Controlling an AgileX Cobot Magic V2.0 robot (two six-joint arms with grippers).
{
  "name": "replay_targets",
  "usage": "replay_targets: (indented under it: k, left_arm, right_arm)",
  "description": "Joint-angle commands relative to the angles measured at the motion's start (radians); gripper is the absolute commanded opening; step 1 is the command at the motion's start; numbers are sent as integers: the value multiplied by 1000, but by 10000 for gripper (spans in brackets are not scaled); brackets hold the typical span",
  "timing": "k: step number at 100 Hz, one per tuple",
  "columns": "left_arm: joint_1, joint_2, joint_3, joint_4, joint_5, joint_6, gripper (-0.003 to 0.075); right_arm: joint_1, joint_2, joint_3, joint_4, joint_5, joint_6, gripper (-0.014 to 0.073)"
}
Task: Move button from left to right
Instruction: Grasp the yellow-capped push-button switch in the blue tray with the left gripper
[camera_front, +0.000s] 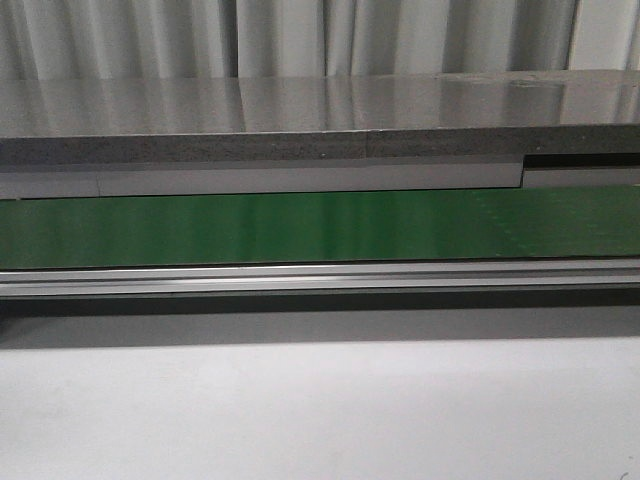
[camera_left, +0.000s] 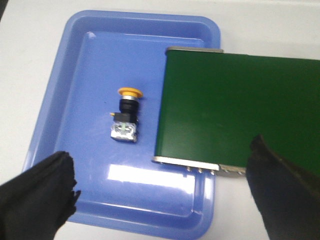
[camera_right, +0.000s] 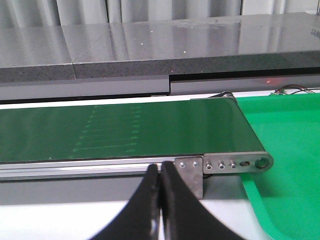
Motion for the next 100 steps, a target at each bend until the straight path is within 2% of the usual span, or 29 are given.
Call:
replay_targets:
  k: [1,22,38,100]
  left_arm:
    - [47,55,-86,9,-75,-10,670]
    - [146,265,-242,7,-104,-10,670]
    - [167,398,-319,5,-108,29,670]
    - [167,609,-324,2,-151,44,670]
  right_arm:
    - [3,-19,-15,-1,-90,0,-67]
    - [3,-19,-15,-1,-90,0,-67]
    - [3,-19,-15,-1,-90,0,-67]
    - [3,-19,-15,-1,-90,0,-67]
